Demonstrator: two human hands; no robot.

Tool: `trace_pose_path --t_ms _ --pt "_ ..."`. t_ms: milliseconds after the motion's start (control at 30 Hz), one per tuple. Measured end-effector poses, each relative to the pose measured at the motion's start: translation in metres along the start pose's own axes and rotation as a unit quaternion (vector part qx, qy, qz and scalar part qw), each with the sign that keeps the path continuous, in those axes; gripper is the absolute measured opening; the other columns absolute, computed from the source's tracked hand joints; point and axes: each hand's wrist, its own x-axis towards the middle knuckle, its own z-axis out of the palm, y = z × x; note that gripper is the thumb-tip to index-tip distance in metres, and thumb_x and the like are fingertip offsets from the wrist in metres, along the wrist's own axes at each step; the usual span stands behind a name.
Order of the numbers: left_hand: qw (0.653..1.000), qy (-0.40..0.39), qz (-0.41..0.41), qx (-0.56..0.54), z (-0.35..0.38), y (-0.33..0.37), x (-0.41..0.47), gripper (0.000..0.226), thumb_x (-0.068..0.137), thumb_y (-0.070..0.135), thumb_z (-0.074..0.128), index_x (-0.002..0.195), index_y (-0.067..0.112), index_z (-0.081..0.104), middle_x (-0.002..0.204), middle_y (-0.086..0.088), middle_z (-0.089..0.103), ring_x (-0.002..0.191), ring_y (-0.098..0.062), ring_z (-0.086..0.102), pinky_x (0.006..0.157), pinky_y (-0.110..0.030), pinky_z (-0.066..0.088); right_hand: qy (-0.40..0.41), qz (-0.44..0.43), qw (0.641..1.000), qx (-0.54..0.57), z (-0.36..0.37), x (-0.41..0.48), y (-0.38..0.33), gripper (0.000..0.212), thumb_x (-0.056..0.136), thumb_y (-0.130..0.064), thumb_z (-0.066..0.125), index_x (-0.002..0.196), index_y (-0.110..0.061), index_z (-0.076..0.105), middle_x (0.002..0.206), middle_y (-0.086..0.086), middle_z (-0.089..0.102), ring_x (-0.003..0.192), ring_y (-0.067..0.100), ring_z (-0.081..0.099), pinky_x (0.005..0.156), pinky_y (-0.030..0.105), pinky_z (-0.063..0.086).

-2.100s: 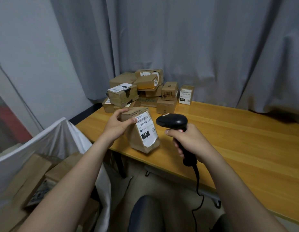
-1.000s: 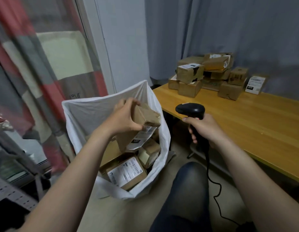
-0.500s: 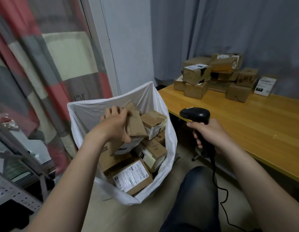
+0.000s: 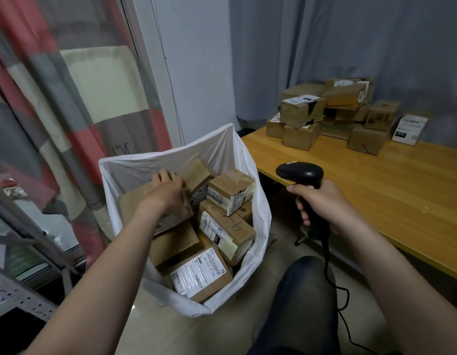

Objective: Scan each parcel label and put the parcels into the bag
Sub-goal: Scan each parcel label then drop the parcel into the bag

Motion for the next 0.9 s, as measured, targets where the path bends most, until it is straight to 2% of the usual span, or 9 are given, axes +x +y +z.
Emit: trace_pose_path --t_ms 133,200,267,333,567,633,733,800,900 --pt "0.998 0.018 0.015 -0.051 0.012 -0.016 0.007 0.102 0.072 0.017 0.087 0.157 0.030 0.033 0.166 -0.009 0.009 0.151 -0.038 0.021 0.119 -0.054 0.033 -0.003 0.006 1.000 0.007 -0.001 0.002 0.002 0.026 0.097 -0.028 0.072 0.093 -0.003 0.070 0.059 0.006 0.059 0.049 0.020 0.053 0.052 0.033 0.049" --pt "0.998 0.039 0.034 -0.037 0.009 -0.025 0.006 0.095 0.077 0.011 0.084 0.158 0.026 0.037 0.166 -0.006 0.026 0.148 -0.032 0.034 0.113 -0.041 0.038 -0.003 0.010 1.000 0.008 0.001 0.003 0.003 0.025 0.097 -0.028 0.073 0.092 -0.003 0.070 0.058 0.006 0.058 0.048 0.020 0.053 0.051 0.033 0.048" --pt "0.993 0.098 0.036 -0.060 0.013 -0.033 0.006 0.058 0.084 0.014 0.078 0.137 0.024 0.057 0.141 -0.002 0.056 0.129 -0.028 0.055 0.089 -0.033 0.043 -0.006 0.009 1.000 0.010 0.004 0.002 0.004 0.025 0.096 -0.027 0.073 0.087 -0.005 0.068 0.058 0.005 0.058 0.047 0.021 0.052 0.051 0.033 0.048" --pt "0.983 0.157 0.024 -0.092 0.021 -0.037 0.008 0.033 0.083 0.018 0.079 0.112 0.024 0.064 0.115 -0.003 0.068 0.106 -0.027 0.065 0.077 -0.030 0.038 -0.008 0.009 1.000 0.009 0.006 0.002 0.004 0.027 0.096 -0.027 0.073 0.080 -0.006 0.066 0.057 0.005 0.058 0.048 0.021 0.052 0.052 0.034 0.048" --pt "0.991 0.112 -0.016 -0.075 0.020 -0.023 0.025 0.026 0.072 0.013 0.079 0.091 0.021 0.063 0.096 -0.006 0.068 0.079 -0.023 0.058 0.068 -0.033 0.044 -0.006 0.010 1.000 0.007 0.005 0.003 0.004 0.030 0.096 -0.028 0.073 0.076 -0.007 0.065 0.057 0.006 0.058 0.049 0.023 0.053 0.053 0.035 0.048" --pt "0.992 0.099 -0.022 -0.072 0.015 -0.016 0.024 0.024 0.072 0.022 0.079 0.092 0.021 0.066 0.095 -0.005 0.068 0.079 -0.024 0.060 0.066 -0.033 0.046 -0.003 0.009 1.000 0.011 0.002 0.003 0.004 0.027 0.095 -0.028 0.073 0.080 -0.007 0.066 0.058 0.006 0.058 0.049 0.023 0.053 0.053 0.034 0.048" --pt "0.994 0.075 -0.006 -0.075 0.012 -0.001 0.023 0.042 0.071 0.032 0.086 0.104 0.024 0.063 0.101 -0.002 0.059 0.089 -0.025 0.058 0.073 -0.037 0.051 0.002 0.006 1.000 0.013 -0.005 0.001 0.003 0.022 0.096 -0.027 0.073 0.088 -0.007 0.068 0.059 0.006 0.059 0.048 0.021 0.053 0.051 0.033 0.048" --pt "0.994 0.071 0.009 -0.079 0.009 0.013 0.021 0.055 0.071 0.040 0.088 0.116 0.025 0.060 0.113 -0.004 0.057 0.100 -0.029 0.059 0.082 -0.042 0.055 0.007 0.001 1.000 0.017 -0.010 0.000 0.002 0.021 0.096 -0.027 0.073 0.093 -0.007 0.069 0.061 0.006 0.059 0.049 0.021 0.052 0.050 0.033 0.048" --pt "0.994 0.068 0.030 -0.086 -0.003 0.039 0.024 0.065 0.079 0.031 0.082 0.138 0.022 0.056 0.136 -0.009 0.051 0.117 -0.035 0.057 0.094 -0.050 0.054 0.020 -0.002 0.999 0.025 -0.023 -0.002 -0.001 0.019 0.096 -0.026 0.072 0.098 -0.008 0.068 0.062 0.006 0.059 0.049 0.020 0.053 0.049 0.032 0.048"
